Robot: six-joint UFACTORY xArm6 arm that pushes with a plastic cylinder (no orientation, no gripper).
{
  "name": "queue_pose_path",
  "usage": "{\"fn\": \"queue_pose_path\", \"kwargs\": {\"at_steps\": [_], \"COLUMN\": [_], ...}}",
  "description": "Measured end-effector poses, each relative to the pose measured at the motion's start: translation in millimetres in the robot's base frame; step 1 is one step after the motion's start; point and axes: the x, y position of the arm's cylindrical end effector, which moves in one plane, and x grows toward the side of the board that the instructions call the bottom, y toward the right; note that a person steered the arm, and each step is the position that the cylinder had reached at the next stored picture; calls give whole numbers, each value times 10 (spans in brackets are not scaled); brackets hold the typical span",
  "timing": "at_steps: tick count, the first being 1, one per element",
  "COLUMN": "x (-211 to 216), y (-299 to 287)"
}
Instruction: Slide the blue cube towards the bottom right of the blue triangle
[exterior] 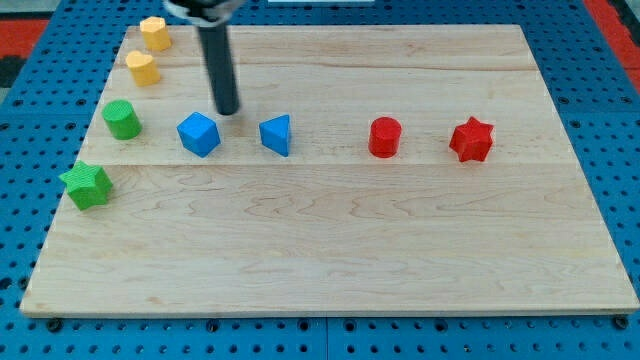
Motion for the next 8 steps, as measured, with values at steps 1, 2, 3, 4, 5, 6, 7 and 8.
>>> {"fn": "queue_pose_path", "kwargs": {"at_steps": [1, 2, 3, 4, 5, 6, 7, 8], "x": [22, 290, 406, 531, 1104, 1338, 1319, 1278], "y": [-336, -336, -78, 671, 147, 462, 974, 1082]}}
